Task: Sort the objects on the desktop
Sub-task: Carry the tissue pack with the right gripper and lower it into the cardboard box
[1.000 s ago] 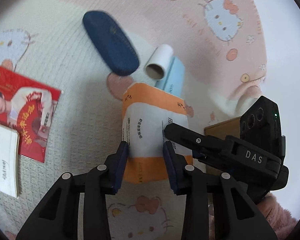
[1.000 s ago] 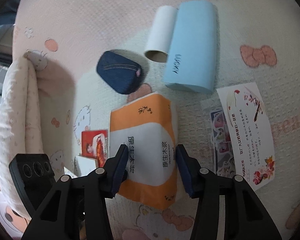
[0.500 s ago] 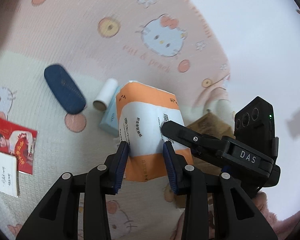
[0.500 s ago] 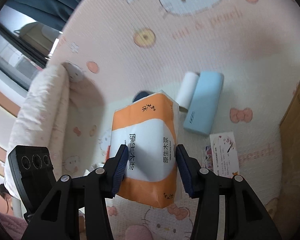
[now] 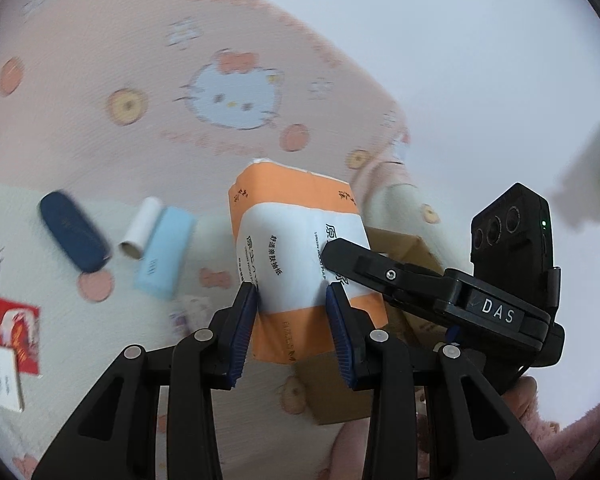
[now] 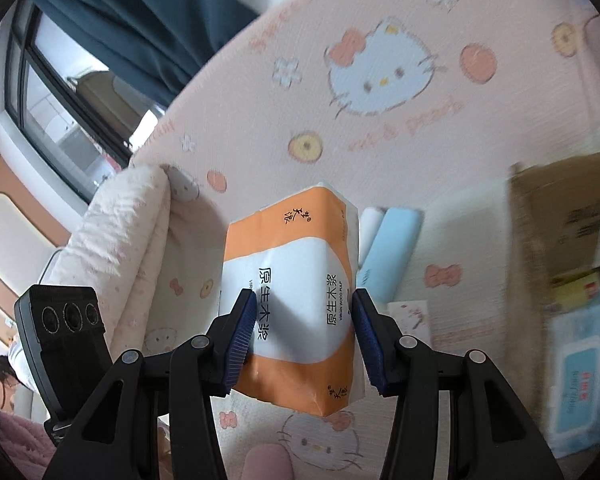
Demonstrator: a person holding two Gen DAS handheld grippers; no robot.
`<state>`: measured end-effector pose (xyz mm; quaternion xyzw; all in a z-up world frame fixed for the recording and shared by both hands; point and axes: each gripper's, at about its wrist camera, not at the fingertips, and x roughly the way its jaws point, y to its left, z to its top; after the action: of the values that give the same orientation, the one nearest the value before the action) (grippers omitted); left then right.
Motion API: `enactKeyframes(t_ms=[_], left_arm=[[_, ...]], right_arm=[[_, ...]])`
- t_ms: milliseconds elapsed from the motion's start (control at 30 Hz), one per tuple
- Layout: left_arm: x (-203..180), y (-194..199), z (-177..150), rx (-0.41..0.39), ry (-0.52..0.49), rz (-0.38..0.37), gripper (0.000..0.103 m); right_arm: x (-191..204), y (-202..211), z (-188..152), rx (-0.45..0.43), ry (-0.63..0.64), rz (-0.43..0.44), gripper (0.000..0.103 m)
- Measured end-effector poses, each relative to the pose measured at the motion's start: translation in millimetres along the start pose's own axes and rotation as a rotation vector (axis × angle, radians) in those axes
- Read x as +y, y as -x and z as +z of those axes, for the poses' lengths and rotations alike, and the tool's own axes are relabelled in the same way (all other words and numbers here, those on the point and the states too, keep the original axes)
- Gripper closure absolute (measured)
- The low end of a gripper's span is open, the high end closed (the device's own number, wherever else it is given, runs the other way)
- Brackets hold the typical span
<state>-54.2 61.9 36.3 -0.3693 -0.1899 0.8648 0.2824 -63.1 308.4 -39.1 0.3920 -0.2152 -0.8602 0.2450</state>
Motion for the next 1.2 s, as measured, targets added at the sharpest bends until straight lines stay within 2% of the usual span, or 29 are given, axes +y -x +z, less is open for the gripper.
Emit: enactKeyframes(t_ms=[167, 367, 533, 700, 933, 1100, 1200], left_arm=[[-38.4, -19.2, 1.2, 0.015, -0.064, -0.071, 0.063], [-73.0, -62.2, -5.4, 0.112, -0.067, -0.165, 0.063], [-103.8, -96.3, -15.4, 0.216, -0.100, -0.212, 0.063], [-127.7, -131.1, -28.3, 0.327, -0.153, -0.237, 0.063], [-134.3, -170.0, -42.7, 0.479, -0.142, -0.216, 0.063], [-134.3, -179.9, -49.6, 0.511, -0.159, -0.164, 0.063], [-143.4, -185.1, -49.6, 0.522, -0.225, -0.095, 0.061]], right_arm=[[-15.0, 44.3, 7.5, -0.080, -0.023, -0.031, 0.056], [-38.3, 88.6, 4.6, -0.135, -0.034, -0.161, 0.056], [-71.4, 117.4, -0.5, -0.135, -0.075, -0.224, 0.056], [-109.7, 138.6, -0.3, -0.107, -0.152, -0.249, 0.056], [-164.5, 139.0, -5.6, 0.005, -0.291, -0.223, 0.056], [-187.1, 123.7, -13.3, 0.084, -0.353, -0.186, 0.056], [-190.7, 116.1, -13.5, 0.110, -0.340, -0.175, 0.056]])
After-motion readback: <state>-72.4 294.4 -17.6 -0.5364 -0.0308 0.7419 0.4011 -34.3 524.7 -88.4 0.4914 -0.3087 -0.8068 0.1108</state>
